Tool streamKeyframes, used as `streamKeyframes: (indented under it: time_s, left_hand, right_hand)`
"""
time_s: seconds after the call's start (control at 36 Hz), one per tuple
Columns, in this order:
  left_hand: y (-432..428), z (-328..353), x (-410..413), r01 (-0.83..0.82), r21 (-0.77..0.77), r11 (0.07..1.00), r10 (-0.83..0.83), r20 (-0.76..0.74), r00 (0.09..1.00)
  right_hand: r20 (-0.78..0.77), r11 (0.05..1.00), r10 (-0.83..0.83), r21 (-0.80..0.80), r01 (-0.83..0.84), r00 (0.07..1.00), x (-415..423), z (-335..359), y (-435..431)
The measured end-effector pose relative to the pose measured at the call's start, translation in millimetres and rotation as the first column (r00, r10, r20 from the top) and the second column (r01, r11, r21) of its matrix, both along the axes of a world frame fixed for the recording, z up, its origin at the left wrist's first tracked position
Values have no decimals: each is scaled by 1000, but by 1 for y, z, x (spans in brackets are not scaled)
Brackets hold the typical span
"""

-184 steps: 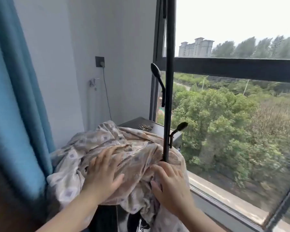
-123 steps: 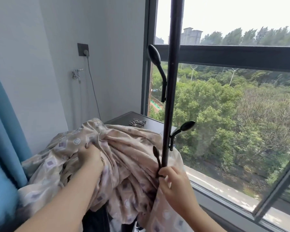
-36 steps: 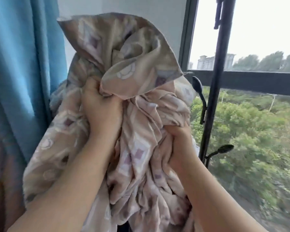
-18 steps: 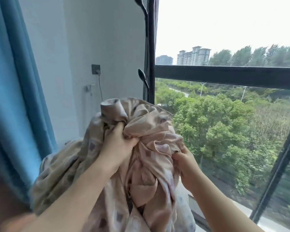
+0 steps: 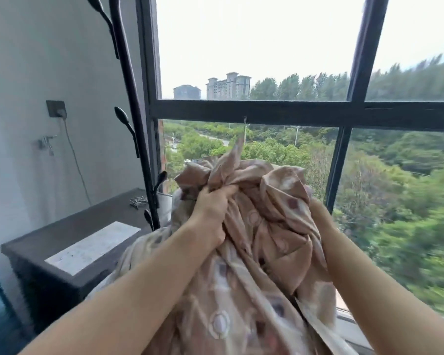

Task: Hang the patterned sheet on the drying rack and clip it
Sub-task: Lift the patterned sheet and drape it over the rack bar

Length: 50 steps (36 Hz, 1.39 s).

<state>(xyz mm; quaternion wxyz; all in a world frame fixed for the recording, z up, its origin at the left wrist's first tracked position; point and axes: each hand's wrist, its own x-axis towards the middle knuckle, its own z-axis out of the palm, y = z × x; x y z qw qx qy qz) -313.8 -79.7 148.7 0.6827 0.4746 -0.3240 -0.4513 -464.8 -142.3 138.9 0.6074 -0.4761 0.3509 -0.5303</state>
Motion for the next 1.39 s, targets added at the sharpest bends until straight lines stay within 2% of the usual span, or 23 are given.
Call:
streamKeyframes:
  time_s: [0.14, 0.25, 0.36, 0.5, 0.58, 0.67, 0.72, 0.78, 0.89, 0.97, 1.03, 1.08, 1.14, 1.17, 1.22, 1.25, 1.31, 1.36, 1.39]
  left_hand:
    - [-17, 23, -46, 129, -111, 985, -131, -5, 991]
    - [-27, 31, -79, 229, -209, 951, -234, 0, 972]
    - [-34, 33, -105, 310, -268, 912, -313, 32, 949]
    - [-35, 39, -123, 473, -285, 834, -417, 237, 878]
    - [-36, 59, -134, 582, -320, 748, -495, 316, 810]
    - [-45, 90, -153, 591, -438, 677, -503, 310, 806]
    - [-48, 101, -170, 623, -469, 626, -573, 265, 776]
    - [-49, 102, -189, 700, -443, 560, -665, 264, 699]
    - [-45, 109, -218, 782, -436, 446, -725, 337, 601]
    - [-36, 132, -229, 810, -477, 341, -795, 313, 519]
    - [-36, 150, -233, 762, -540, 356, -822, 208, 531]
    - [-44, 155, -238, 689, -595, 413, -803, 120, 584]
    - [-51, 141, -245, 686, -548, 478, -719, 203, 664]
    - [-49, 129, -248, 736, -446, 509, -680, 316, 662]
    - [-44, 103, -252, 832, -234, 503, -650, 531, 543]
    - [-43, 96, -253, 849, -181, 497, -655, 564, 503]
    - [-42, 97, -252, 828, -216, 517, -682, 481, 551]
    - [-44, 107, -243, 789, -334, 515, -703, 363, 612]
    - [-44, 110, -239, 786, -374, 493, -689, 384, 615]
  right_hand:
    - [24, 978, -193, -82, 194, 981, -60, 29, 4]
    - [-45, 913, -345, -248, 324, 938, -98, 41, 24]
    - [-159, 887, -419, -282, 366, 894, -126, 40, 38]
    - [-193, 802, -568, -350, 485, 800, -160, 49, 65]
    - [-243, 714, -680, -430, 552, 691, -177, 65, 81]
    - [-273, 604, -777, -579, 548, 567, -197, 90, 104]
    - [-311, 569, -805, -645, 509, 506, -210, 106, 122]
    - [-355, 554, -824, -668, 497, 441, -222, 112, 137]
    - [-517, 549, -827, -658, 515, 222, -241, 103, 158]
    - [-485, 425, -873, -698, 576, 57, -249, 92, 172]
    - [-401, 286, -914, -732, 618, -53, -250, 91, 179]
    - [-280, 143, -953, -749, 647, -112, -249, 93, 182]
    - [-192, 29, -966, -747, 664, -174, -246, 97, 182]
    - [-184, 9, -965, -737, 675, -188, -245, 98, 180]
    - [-232, 23, -951, -712, 702, -203, -245, 100, 174]
    - [-267, 34, -938, -704, 709, -221, -244, 100, 171]
    - [-288, 21, -925, -694, 720, -250, -245, 101, 169]
    - [-235, -18, -939, -695, 718, -250, -247, 106, 170]
    - [-184, -37, -956, -695, 718, -228, -247, 109, 172]
